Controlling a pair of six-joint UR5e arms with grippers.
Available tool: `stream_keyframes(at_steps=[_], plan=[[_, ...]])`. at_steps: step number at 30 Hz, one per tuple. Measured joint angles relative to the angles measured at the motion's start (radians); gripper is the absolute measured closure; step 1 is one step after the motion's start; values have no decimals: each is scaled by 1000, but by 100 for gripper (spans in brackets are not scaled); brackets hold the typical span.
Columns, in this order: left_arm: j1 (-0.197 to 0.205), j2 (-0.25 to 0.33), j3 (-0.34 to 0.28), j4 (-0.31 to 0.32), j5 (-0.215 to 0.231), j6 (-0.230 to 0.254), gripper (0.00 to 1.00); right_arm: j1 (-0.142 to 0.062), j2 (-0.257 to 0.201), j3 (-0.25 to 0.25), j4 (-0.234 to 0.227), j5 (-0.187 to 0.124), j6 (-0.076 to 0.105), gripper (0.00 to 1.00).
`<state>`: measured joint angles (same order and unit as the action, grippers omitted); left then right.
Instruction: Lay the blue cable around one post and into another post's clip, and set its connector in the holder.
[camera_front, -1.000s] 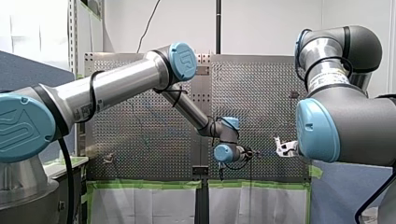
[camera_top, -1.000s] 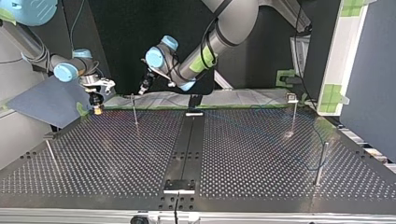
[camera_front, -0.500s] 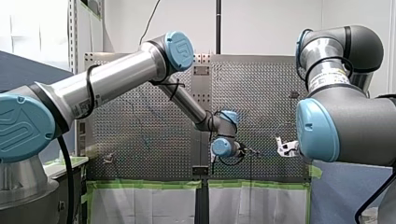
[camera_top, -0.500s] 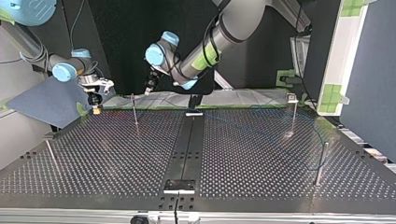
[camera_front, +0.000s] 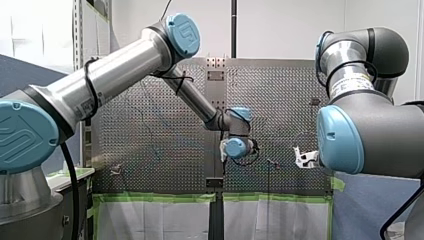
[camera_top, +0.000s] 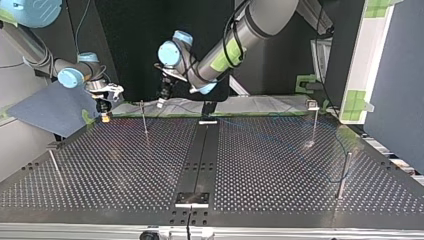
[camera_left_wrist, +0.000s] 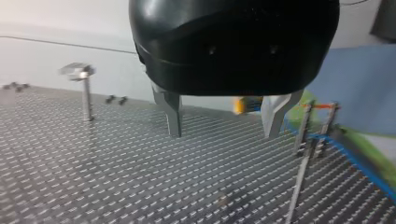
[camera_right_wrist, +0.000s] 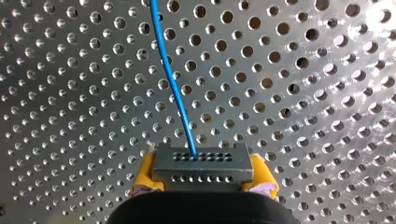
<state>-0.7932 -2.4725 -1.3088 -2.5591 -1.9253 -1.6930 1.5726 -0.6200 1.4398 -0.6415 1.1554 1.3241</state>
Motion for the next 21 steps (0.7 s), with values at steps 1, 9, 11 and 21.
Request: stream_keyframes(at_steps=[1,9,11,21], plan=[[3,9,-9,9,-6,-9,16,0,0,0,0,0,0,100],[25,82,-82,56,-71,-54,16,0,-1,-5,9,0,0,100],[28,96,-96,56,-84,-58,18,-2,-1,-6,11,0,1,100],[32,177,-177,35,-120,-66,18,-8,0,-6,27,-6,0,100]])
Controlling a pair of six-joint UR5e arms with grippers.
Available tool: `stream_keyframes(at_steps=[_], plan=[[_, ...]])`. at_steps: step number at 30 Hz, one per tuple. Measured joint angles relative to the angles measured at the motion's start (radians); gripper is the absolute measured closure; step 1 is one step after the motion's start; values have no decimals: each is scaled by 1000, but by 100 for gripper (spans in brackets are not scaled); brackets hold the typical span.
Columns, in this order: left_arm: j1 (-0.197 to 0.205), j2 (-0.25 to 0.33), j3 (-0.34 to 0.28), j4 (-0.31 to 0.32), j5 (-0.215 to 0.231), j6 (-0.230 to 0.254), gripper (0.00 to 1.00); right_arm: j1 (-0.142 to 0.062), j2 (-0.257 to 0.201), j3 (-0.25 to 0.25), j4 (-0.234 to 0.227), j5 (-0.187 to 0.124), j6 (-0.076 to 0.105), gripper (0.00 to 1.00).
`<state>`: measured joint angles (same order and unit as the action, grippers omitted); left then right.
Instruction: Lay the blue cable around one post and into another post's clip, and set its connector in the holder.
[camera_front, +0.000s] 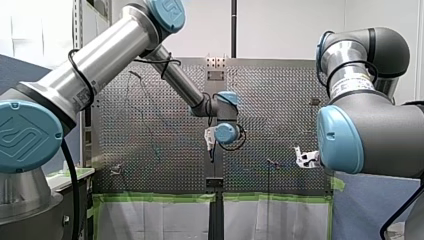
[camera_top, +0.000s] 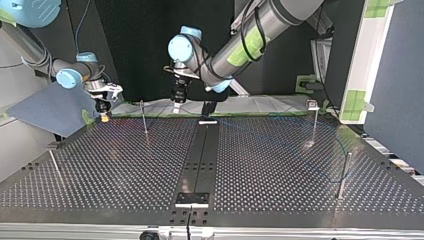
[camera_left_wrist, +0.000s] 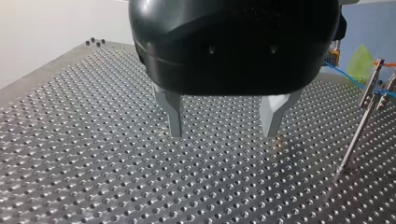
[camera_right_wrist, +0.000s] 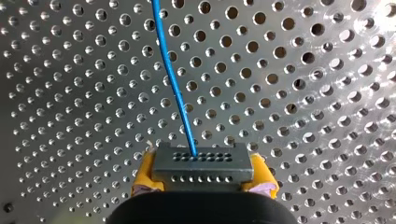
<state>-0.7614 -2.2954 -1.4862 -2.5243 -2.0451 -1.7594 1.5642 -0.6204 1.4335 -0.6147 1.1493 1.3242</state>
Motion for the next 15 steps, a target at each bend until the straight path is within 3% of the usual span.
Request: stream_keyframes(at_steps=[15], plan=[[3,129,-129,28,-2,-21,18,-7,-9,-2,20,-11,-2,100]])
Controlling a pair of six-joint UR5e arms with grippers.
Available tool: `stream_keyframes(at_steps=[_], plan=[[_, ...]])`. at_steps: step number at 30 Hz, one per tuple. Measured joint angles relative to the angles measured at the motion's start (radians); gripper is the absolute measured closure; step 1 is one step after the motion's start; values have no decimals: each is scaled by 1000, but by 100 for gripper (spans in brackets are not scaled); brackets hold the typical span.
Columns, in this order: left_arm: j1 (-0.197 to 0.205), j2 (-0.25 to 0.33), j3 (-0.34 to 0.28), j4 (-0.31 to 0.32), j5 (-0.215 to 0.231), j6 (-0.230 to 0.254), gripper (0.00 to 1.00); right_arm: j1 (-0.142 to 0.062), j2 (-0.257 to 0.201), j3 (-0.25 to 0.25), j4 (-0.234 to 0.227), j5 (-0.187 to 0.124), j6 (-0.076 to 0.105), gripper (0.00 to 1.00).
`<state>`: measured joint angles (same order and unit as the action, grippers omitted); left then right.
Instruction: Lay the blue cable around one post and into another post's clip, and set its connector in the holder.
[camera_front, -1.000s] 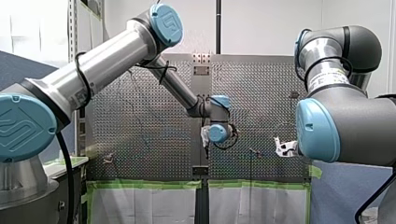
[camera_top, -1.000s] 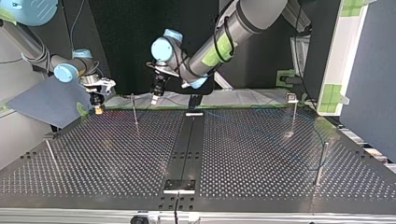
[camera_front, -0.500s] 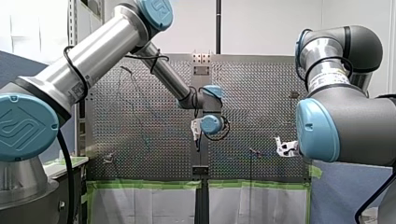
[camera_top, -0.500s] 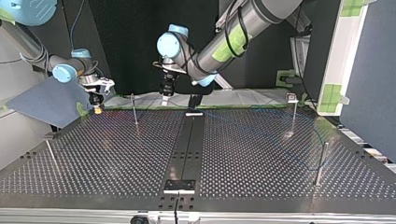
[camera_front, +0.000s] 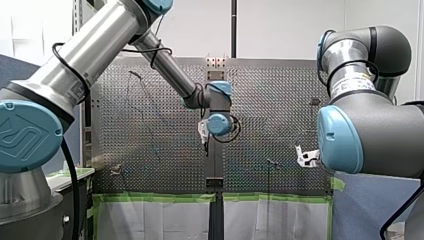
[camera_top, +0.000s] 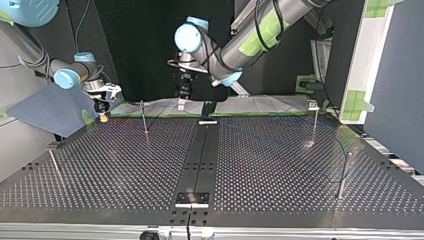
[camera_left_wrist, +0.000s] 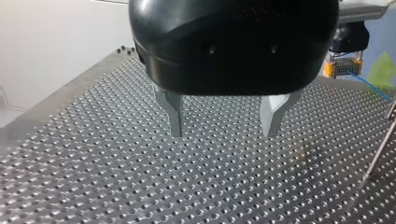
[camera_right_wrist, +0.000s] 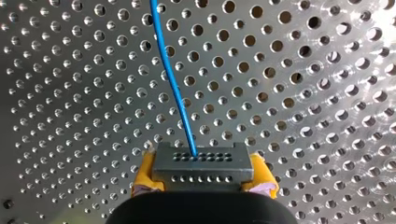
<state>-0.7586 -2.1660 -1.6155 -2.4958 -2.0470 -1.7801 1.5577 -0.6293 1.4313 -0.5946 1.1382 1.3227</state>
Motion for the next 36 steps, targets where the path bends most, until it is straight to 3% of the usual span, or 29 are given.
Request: stream_keyframes(at_steps=[20,29,36], plan=[[16,158,-158,70,0,-54,18,9,0,1,6,-22,14,100],[33,237,-237,144,-35,-113,18,14,0,1,7,-24,15,100],[36,299,-299,206,-33,-123,18,16,0,1,7,-23,15,100]])
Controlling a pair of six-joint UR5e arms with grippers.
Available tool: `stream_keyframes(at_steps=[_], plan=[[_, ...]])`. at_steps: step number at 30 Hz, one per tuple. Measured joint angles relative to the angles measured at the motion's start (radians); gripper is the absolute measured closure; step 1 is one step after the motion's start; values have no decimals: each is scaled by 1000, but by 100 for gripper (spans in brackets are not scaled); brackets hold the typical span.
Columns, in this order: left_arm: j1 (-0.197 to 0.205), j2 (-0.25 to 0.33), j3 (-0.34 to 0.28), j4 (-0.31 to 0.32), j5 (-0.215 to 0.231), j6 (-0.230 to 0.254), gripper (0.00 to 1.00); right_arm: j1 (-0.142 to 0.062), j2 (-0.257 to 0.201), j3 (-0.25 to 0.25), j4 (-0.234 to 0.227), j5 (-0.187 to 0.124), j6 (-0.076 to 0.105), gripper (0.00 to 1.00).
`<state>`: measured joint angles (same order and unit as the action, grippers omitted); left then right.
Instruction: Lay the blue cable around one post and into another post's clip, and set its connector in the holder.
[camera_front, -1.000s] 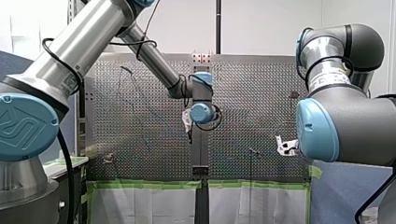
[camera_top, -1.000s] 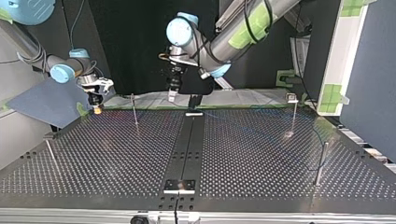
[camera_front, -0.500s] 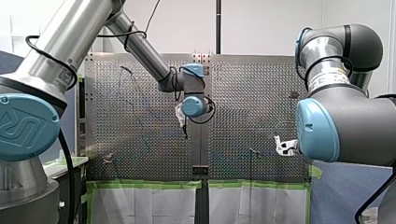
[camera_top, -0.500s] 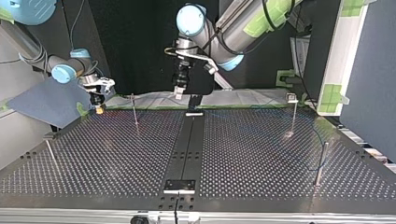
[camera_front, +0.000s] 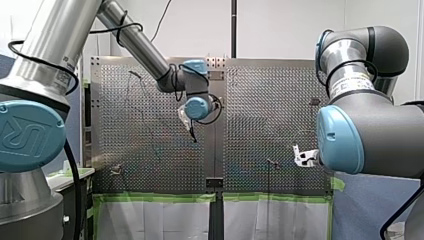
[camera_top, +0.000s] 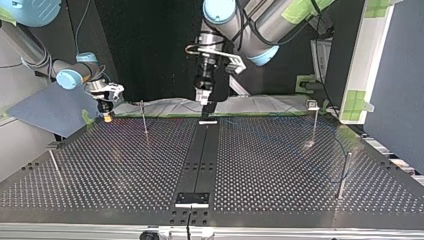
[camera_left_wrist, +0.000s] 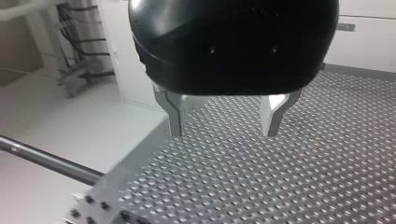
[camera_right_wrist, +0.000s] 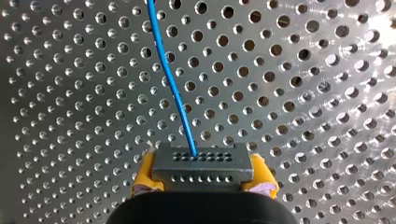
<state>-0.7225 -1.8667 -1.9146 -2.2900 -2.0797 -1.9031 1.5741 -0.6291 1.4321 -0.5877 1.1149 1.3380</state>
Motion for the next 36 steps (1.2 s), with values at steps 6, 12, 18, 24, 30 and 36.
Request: stream_keyframes(at_steps=[6,12,18,24,30,36], plan=[[3,46,-47,46,6,2,18,4,0,0,-1,2,0,100],[5,93,-93,93,7,4,18,8,-1,0,0,7,-1,100],[8,141,-142,122,21,4,18,11,-1,0,0,8,0,100],[16,165,-199,125,22,5,21,14,-1,0,0,8,0,100],[20,154,-253,133,21,5,21,19,-1,0,0,7,-1,100],[20,109,-304,168,21,8,21,23,-1,-1,0,7,-1,100]])
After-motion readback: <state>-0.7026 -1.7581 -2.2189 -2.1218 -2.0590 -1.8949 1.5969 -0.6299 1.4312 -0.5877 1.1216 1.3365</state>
